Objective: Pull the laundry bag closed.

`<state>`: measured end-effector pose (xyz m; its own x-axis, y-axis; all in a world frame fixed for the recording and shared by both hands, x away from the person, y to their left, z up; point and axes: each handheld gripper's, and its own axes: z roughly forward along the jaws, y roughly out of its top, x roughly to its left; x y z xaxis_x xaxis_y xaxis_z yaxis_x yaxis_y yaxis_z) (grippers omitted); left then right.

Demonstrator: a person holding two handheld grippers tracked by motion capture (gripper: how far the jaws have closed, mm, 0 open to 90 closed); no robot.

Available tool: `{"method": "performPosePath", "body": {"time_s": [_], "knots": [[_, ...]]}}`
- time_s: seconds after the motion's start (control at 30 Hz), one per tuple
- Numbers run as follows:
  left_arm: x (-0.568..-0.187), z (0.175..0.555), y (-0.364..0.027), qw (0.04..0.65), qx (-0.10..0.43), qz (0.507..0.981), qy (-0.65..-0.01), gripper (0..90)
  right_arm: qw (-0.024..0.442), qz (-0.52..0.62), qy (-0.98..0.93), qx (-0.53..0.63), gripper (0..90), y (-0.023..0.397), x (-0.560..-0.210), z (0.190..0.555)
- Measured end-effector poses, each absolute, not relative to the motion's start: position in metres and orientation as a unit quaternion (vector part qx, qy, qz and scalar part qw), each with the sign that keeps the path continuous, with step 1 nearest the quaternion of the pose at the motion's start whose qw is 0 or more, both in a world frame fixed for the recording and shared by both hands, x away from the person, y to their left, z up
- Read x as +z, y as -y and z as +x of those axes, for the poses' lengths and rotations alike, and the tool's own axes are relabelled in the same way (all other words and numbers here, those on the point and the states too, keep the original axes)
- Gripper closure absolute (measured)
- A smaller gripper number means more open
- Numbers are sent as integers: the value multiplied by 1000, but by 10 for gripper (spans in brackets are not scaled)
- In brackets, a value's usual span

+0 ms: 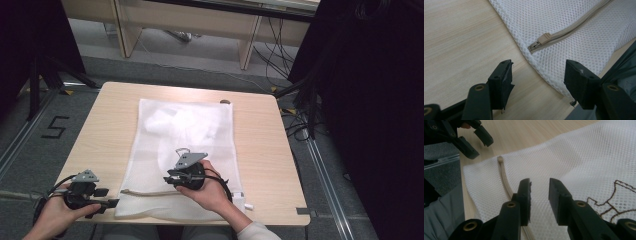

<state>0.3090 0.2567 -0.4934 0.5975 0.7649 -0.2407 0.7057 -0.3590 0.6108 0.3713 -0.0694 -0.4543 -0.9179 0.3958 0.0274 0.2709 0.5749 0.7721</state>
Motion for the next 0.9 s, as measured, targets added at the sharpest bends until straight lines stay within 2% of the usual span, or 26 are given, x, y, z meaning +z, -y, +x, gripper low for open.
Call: {"method": "performPosePath", "body": {"time_s": [0.43,0.9], "knots": [[-495,308,-256,357,47,814,-455,390,54,174,-889,420,712,46,-456,371],[-494,308,-258,353,37,816,-457,389,66,153,-897,410,704,22,-459,373]]}}
